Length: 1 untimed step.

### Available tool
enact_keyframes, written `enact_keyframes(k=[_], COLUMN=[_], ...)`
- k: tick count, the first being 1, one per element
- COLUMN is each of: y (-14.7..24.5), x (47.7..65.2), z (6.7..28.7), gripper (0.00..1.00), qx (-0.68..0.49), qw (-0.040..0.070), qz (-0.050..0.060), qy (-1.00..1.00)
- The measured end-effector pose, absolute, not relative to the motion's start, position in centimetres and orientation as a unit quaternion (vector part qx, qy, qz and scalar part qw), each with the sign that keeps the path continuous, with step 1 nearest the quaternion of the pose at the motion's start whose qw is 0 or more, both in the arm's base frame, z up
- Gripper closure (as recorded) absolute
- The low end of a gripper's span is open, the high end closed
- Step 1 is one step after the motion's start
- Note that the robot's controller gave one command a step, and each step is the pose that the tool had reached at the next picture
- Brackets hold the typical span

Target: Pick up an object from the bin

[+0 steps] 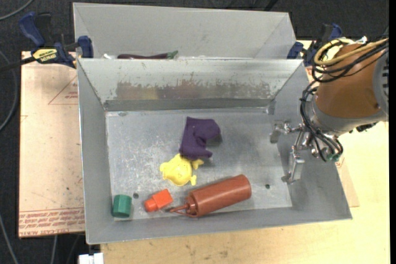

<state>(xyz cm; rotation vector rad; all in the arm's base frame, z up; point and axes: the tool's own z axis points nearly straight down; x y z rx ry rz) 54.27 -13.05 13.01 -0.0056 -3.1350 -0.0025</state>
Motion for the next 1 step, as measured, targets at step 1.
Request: enact_keyframes(k=[1], y=[-13.01], x=[54.46], z=[13.46], gripper=[0.00], qx=[0.000], qw=[0.000], qz=[0.000], qy=[-1.000])
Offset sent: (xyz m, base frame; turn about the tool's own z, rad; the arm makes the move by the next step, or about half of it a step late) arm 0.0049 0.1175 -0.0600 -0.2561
